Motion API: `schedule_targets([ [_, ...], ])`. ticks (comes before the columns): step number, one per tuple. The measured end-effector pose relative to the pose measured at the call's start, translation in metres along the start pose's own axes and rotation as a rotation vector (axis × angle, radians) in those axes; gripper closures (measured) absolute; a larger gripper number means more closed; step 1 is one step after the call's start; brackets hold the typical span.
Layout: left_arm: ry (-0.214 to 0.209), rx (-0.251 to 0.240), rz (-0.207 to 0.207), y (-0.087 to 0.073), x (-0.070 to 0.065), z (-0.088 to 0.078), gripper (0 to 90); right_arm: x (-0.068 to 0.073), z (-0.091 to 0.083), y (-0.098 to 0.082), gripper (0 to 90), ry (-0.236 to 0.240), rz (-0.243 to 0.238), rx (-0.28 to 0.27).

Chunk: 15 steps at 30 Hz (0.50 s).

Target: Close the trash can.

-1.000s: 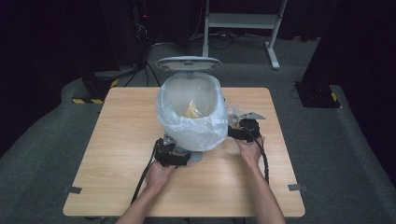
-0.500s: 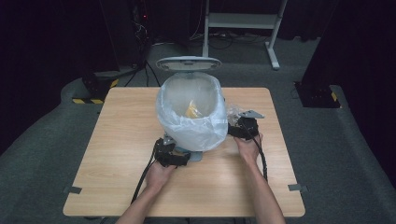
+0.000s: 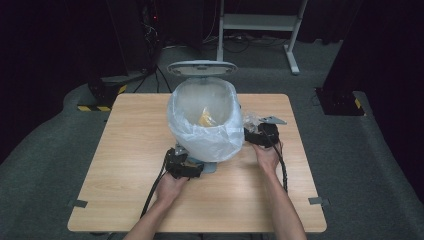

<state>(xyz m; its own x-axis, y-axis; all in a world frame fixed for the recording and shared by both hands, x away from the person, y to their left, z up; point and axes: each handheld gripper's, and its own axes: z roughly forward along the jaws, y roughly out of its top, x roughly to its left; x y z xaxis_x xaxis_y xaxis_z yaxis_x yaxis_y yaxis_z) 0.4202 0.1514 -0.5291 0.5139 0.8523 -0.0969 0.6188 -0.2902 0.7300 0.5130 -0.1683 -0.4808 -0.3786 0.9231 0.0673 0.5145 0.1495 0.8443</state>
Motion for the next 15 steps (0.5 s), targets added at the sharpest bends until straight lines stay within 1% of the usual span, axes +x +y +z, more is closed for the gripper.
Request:
schedule_targets([
  [2,0.000,0.000,0.000,0.000,0.000,0.000,0.7,0.001,0.000,0.003,21.2,0.001,-0.001,0.001],
  [4,0.005,-0.005,0.003,0.000,0.000,0.000,0.7,0.003,0.000,0.006,21.5,-0.003,-0.019,-0.016],
  [6,-0.003,-0.001,-0.004,0.000,0.000,0.000,0.7,0.003,0.003,0.009,20.4,-0.004,-0.007,0.008],
  [7,-0.001,0.002,0.001,0.000,0.000,0.000,0.7,0.003,0.004,0.009,20.3,-0.009,-0.011,0.010],
  [10,0.000,-0.002,-0.002,0.000,0.000,0.000,0.7,0.003,0.009,0.011,19.9,-0.013,-0.005,0.014],
  [12,0.005,-0.009,-0.002,0.000,0.000,0.000,0.7,0.002,0.011,0.011,19.9,-0.018,-0.001,0.015],
  [13,0.005,-0.009,-0.002,0.000,0.000,0.000,0.7,0.002,0.013,0.010,19.9,-0.022,-0.002,0.021],
  [14,0.005,-0.009,-0.003,0.000,0.000,0.000,0.7,0.001,0.017,0.007,19.8,-0.030,0.007,0.041],
  [15,0.005,-0.009,-0.003,0.000,0.000,0.000,0.7,0.001,0.017,0.007,19.8,-0.030,0.007,0.041],
])
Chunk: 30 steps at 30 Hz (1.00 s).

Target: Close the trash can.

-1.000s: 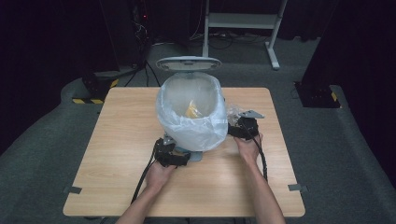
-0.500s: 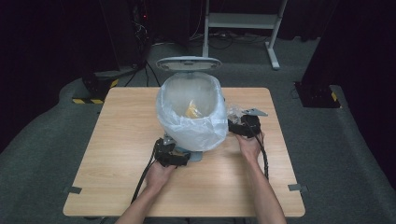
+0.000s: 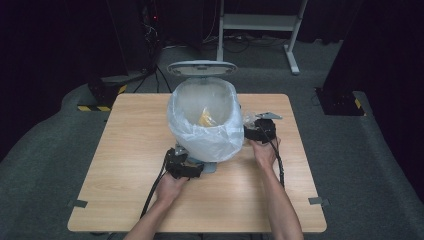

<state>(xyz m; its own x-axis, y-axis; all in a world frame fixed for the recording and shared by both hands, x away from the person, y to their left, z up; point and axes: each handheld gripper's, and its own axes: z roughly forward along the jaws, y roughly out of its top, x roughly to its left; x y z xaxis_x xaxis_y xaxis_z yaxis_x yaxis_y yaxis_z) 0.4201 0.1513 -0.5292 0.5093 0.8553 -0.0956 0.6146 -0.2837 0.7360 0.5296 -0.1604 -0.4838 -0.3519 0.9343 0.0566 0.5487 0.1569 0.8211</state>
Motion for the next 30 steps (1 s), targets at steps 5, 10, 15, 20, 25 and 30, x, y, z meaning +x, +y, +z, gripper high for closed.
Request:
schedule_targets([
  [5,0.001,-0.001,-0.001,0.000,0.000,0.000,0.7,-0.004,0.013,-0.007,20.8,-0.017,0.010,0.046],
  [10,-0.003,0.002,-0.004,0.000,0.000,0.000,0.7,-0.005,0.027,-0.018,58.7,-0.049,0.000,0.149],
  [15,0.001,-0.002,-0.003,0.000,0.000,0.000,0.7,-0.006,0.028,-0.025,85.2,-0.040,-0.003,0.164],
  [20,0.001,-0.001,-0.001,0.000,0.000,0.000,0.7,-0.008,0.022,-0.028,87.6,-0.026,-0.007,0.158],
  [25,0.002,-0.001,-0.001,0.000,0.000,0.000,0.7,-0.008,0.013,-0.027,87.8,-0.011,0.004,0.141],
  [30,0.002,-0.001,-0.001,0.000,0.000,0.000,0.7,-0.010,0.007,-0.027,87.8,-0.008,0.011,0.134],
])
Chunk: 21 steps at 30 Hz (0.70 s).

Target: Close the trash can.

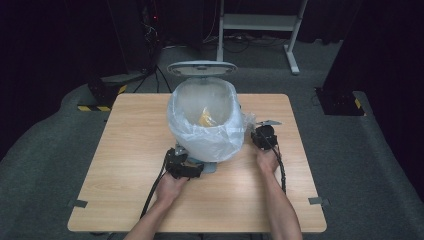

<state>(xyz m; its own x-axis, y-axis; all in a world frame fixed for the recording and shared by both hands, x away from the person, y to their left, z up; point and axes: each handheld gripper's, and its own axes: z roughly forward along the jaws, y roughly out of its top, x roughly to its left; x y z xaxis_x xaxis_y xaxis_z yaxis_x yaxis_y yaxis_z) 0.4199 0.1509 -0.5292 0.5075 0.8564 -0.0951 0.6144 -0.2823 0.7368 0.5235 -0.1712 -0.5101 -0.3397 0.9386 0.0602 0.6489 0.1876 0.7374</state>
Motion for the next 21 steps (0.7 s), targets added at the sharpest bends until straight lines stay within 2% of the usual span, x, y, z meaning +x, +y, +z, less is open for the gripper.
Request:
schedule_targets([
  [21,-0.001,0.003,0.001,0.000,0.000,0.000,0.6,-0.001,-0.029,-0.007,88.0,0.037,-0.017,-0.016],
])
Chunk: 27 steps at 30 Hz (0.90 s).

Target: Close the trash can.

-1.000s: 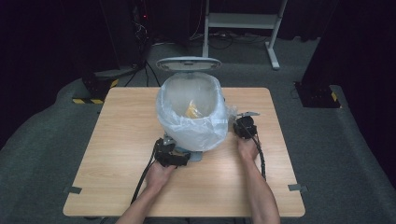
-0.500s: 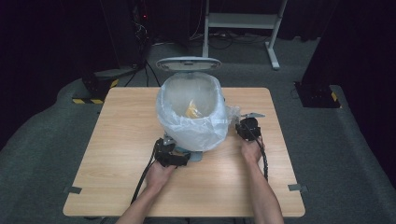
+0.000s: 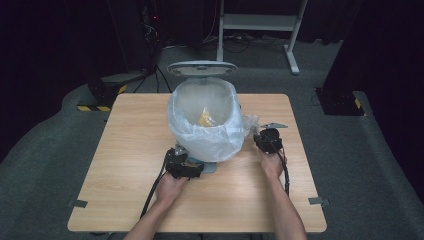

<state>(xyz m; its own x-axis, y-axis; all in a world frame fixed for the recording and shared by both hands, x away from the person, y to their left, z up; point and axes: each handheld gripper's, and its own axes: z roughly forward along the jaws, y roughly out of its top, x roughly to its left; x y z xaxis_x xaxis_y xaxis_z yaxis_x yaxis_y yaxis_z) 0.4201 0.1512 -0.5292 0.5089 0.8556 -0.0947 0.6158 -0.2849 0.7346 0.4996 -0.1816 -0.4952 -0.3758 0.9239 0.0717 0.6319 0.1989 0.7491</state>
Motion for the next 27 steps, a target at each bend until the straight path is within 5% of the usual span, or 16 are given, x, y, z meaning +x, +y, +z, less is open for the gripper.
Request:
schedule_targets([
  [27,-0.006,0.008,-0.002,0.000,0.000,0.000,0.3,-0.011,-0.043,-0.009,87.9,0.044,0.025,-0.058],
])
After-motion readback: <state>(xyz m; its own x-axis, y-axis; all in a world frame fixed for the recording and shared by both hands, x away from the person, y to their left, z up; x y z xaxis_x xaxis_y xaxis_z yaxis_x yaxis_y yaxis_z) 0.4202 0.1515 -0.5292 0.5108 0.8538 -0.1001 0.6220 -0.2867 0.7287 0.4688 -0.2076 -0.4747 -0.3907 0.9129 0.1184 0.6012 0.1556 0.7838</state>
